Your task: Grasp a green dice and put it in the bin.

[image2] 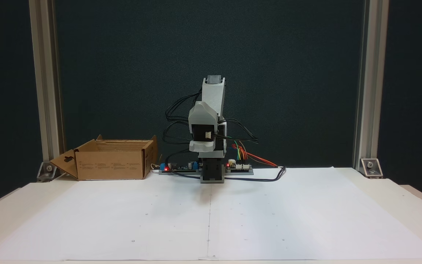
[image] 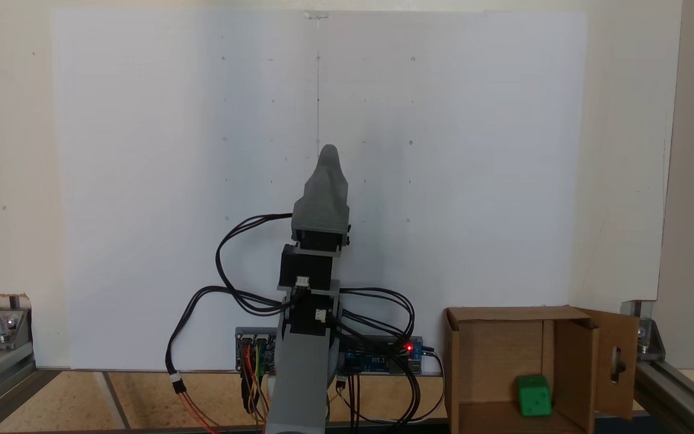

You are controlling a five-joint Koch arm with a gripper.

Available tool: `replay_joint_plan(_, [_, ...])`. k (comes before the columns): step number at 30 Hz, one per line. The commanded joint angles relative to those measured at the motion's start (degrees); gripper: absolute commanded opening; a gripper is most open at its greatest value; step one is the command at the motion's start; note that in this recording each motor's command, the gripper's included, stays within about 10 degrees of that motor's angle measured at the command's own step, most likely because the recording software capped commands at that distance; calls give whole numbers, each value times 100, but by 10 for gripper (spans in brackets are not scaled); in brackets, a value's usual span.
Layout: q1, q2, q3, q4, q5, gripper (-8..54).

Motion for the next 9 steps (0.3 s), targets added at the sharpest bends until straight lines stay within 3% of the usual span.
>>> replay_joint_plan(1, [35, 624, 272, -264, 246, 445])
replay_joint_plan(9, [26, 624, 272, -246, 246, 445])
